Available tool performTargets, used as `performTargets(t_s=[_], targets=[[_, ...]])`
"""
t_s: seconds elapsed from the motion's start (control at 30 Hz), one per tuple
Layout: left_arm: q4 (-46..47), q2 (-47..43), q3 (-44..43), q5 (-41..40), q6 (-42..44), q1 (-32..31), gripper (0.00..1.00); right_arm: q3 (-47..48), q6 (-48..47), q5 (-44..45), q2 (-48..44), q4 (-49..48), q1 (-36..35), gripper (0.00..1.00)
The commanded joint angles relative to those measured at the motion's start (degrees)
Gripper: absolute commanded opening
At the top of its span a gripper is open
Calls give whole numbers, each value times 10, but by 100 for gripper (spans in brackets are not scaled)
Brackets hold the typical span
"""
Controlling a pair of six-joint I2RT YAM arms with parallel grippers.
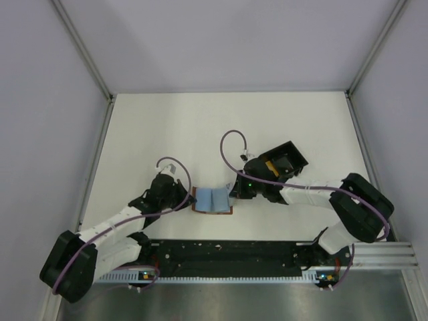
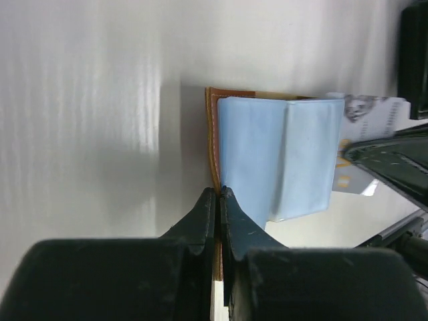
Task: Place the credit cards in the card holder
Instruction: Turn over the card slot in the card holder, then insert the credit card into the card holder.
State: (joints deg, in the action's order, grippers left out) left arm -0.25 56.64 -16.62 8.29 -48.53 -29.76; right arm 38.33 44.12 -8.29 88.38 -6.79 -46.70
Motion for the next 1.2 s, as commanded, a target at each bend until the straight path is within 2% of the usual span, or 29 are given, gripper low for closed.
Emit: performTargets(t_s=[0.0, 0.07, 0.17, 0.27, 0.4, 0.6, 0.83, 0.93, 1.0, 1.07, 1.17], targets=[[-60, -1, 15, -40, -18, -5, 0, 6, -32, 80, -62, 82, 6, 0], [-62, 0, 18, -45, -25, -7, 0, 8, -32, 113, -93, 103, 5, 0], [-62, 7, 20, -51, -34, -8, 0, 6, -36, 116, -132, 106, 4, 0], [-48, 15, 26, -49, -41, -12, 0, 3, -31, 61, -131, 80, 4, 0], [-12, 12, 43, -36, -58, -21, 0, -9, 14, -17, -84, -10, 2, 0], [24, 0, 62, -24, -75, -29, 14, -9, 65, -65, 1, -105, -16, 0], [24, -14, 70, -32, -88, -33, 17, -24, 102, -72, 49, -149, -27, 0], [32, -14, 76, -32, -93, -35, 22, -53, 133, -96, 64, -225, -29, 0], [32, -16, 76, -32, -95, -34, 29, -55, 150, -109, 76, -250, -30, 0], [29, -21, 76, -34, -94, -35, 36, -49, 157, -110, 84, -235, -31, 0], [28, -29, 79, -36, -96, -35, 39, -59, 174, -108, 91, -257, -33, 0]])
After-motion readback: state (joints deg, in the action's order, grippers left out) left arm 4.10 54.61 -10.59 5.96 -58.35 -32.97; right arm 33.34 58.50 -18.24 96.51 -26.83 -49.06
